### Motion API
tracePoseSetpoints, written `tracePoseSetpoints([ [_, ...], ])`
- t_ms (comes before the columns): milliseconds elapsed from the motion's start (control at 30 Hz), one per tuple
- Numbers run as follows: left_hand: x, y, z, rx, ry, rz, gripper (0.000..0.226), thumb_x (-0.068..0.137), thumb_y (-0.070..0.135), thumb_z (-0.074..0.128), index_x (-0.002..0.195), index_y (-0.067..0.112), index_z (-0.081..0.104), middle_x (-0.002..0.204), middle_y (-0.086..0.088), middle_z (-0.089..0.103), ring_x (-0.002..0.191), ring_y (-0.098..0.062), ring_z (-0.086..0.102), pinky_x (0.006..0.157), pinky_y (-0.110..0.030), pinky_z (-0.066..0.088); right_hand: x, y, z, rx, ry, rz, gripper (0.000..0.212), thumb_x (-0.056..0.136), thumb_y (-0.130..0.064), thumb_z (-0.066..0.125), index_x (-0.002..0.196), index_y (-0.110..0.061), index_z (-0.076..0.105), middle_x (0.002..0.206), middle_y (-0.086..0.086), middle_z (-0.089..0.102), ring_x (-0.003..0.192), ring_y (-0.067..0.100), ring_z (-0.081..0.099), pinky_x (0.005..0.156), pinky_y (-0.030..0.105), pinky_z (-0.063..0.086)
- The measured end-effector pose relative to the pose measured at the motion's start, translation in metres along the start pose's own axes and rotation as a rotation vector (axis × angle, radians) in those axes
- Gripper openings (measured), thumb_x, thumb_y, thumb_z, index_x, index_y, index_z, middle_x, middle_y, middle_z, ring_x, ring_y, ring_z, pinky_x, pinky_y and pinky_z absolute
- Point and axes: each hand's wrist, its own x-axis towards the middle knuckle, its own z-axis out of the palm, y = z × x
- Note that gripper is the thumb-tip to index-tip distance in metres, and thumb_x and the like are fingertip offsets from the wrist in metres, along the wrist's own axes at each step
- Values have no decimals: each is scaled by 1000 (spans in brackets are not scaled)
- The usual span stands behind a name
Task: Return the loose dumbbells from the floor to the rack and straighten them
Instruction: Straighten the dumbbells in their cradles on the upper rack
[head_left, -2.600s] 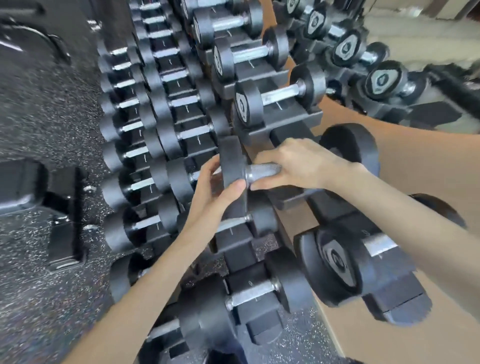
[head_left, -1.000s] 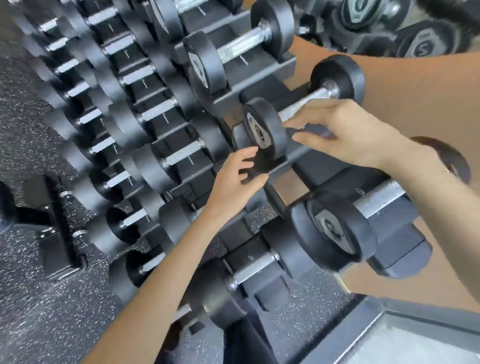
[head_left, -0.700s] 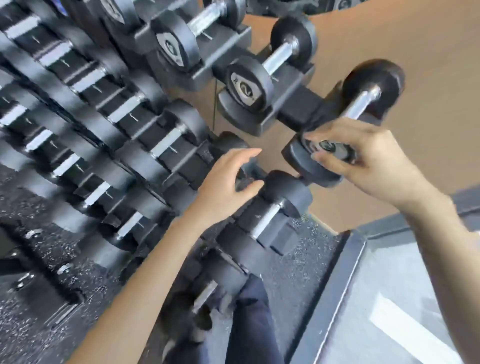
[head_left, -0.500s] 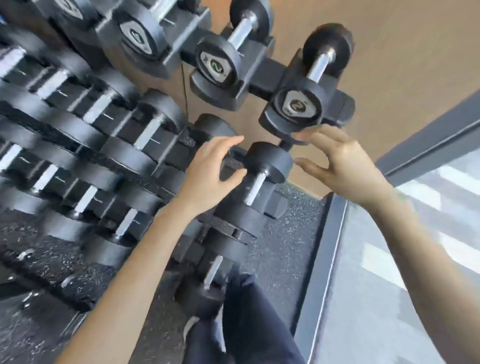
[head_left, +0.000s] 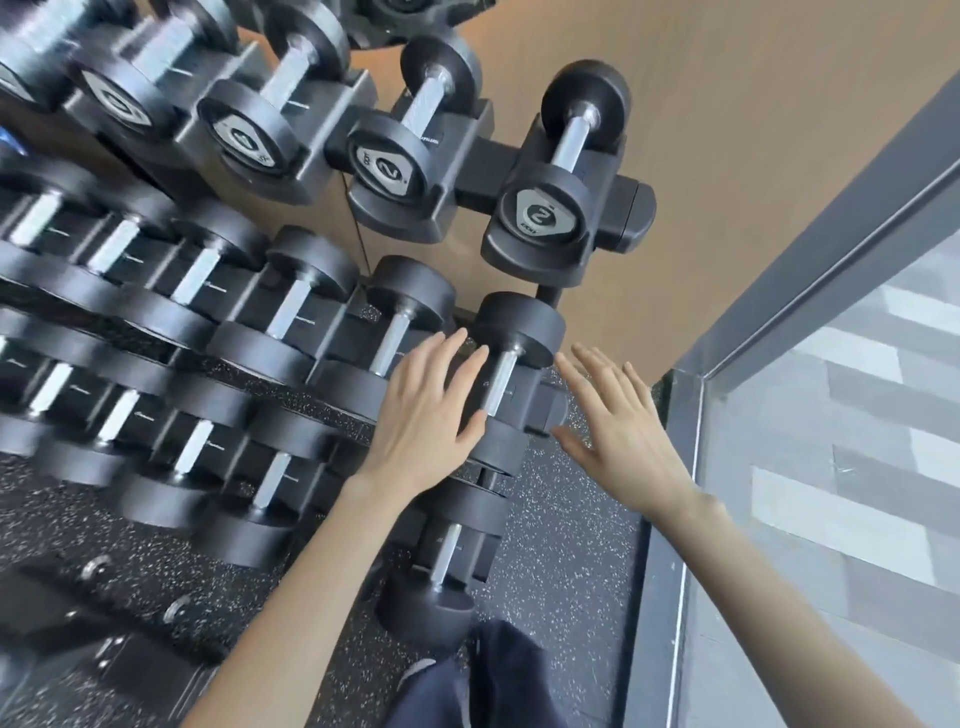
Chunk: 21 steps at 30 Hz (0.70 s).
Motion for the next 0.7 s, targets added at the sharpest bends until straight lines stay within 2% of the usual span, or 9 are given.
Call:
tracePoseSetpoints([
  [167, -1, -8, -2, 16, -50, 74, 56, 86, 38, 40, 136, 11, 44, 141, -15, 43, 129, -34, 39, 103, -47, 38, -1, -8, -3, 6, 8, 32, 71, 85, -25, 63, 144, -13, 27, 147, 14, 33, 136, 31, 30, 112, 46, 19],
  [300, 2, -28, 5, -10, -92, 203, 56, 86, 28, 56, 137, 10, 42, 141, -15, 43, 130, -34, 39, 105, -49, 38, 3, -24, 1, -7, 29, 61, 69, 85, -24, 63, 144, -12, 28, 147, 13, 33, 136, 31, 30, 112, 44, 20],
  [433, -4, -58, 6, -44, -125, 302, 57, 86, 24, 60, 138, 9, 42, 141, -14, 44, 130, -32, 38, 105, -48, 38, 8, -54, 18, -1, 16, 121, 68, 84, -21, 65, 142, -10, 32, 145, 14, 37, 133, 32, 35, 109, 48, 28],
  [700, 25, -133, 2, -55, -47, 426, 54, 86, 19, 59, 136, 7, 45, 139, -15, 46, 127, -32, 41, 103, -46, 39, 52, -97, 29, -46, 105, 207, 62, 83, -17, 66, 138, -7, 39, 138, 15, 44, 125, 34, 44, 104, 45, 36],
])
